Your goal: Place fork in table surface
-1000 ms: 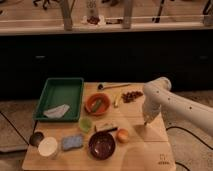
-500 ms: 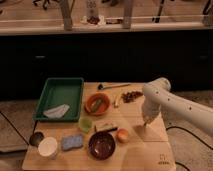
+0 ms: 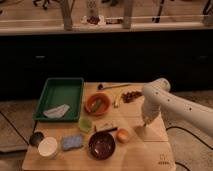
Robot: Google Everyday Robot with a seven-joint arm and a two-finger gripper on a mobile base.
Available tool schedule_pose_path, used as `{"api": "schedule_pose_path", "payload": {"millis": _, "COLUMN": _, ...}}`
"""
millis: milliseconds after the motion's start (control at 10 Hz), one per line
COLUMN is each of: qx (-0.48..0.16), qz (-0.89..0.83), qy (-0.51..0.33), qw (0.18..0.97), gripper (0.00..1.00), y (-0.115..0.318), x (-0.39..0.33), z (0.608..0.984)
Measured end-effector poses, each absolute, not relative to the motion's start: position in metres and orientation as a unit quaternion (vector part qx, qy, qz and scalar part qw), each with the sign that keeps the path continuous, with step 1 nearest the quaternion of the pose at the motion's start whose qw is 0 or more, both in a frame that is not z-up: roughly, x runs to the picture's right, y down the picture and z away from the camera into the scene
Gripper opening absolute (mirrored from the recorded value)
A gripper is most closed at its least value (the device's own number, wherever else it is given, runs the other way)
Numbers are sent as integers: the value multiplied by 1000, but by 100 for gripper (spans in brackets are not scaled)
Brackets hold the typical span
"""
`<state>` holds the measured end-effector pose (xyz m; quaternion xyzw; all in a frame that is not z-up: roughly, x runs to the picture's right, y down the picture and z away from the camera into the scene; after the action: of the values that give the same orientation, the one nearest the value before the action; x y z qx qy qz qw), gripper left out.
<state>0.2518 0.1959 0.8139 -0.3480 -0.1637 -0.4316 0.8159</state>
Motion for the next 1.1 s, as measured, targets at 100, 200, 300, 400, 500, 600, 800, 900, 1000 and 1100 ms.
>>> {"api": "schedule_pose_path", "payload": {"millis": 100, "qx": -347, "qz": -432, "qy": -164, "qw": 816, "gripper": 3, "y": 196, "x": 251, "z": 814}}
{"api": "schedule_pose_path", "payload": {"millis": 200, "qx": -348, "qz": -433, "qy": -164, "qw": 815, "gripper": 3, "y": 196, "x": 251, "z": 813}}
{"api": "schedule_pose_path", "payload": {"millis": 300, "qx": -348, "qz": -435, "qy": -165, "qw": 814, "gripper": 3, "y": 197, "x": 251, "z": 813}}
{"api": "schedule_pose_path", "payload": {"millis": 400, "qx": -348, "qz": -436, "qy": -165, "qw": 813, "gripper": 3, "y": 197, "x": 250, "z": 813}}
{"api": "schedule_pose_path", "payload": {"millis": 500, "qx": -348, "qz": -437, "qy": -165, "qw": 813, "gripper": 3, "y": 198, "x": 250, "z": 812}}
{"api": "schedule_pose_path", "payload": {"millis": 600, "qx": -348, "qz": -438, "qy": -166, "qw": 812, "gripper": 3, "y": 198, "x": 250, "z": 812}}
{"api": "schedule_pose_path", "payload": {"millis": 800, "qx": -348, "qz": -440, "qy": -167, "qw": 811, "gripper": 3, "y": 199, "x": 248, "z": 811}}
{"api": "schedule_pose_path", "payload": {"millis": 900, "qx": -348, "qz": -441, "qy": -166, "qw": 810, "gripper": 3, "y": 199, "x": 248, "z": 811}}
{"api": "schedule_pose_path", "payload": {"millis": 1000, "qx": -348, "qz": -442, "qy": -166, "qw": 810, "gripper": 3, "y": 199, "x": 248, "z": 810}}
{"api": "schedule_pose_path", "payload": {"millis": 1100, "qx": -348, "qz": -443, "qy": -166, "qw": 809, "gripper": 3, "y": 200, "x": 247, "z": 811}}
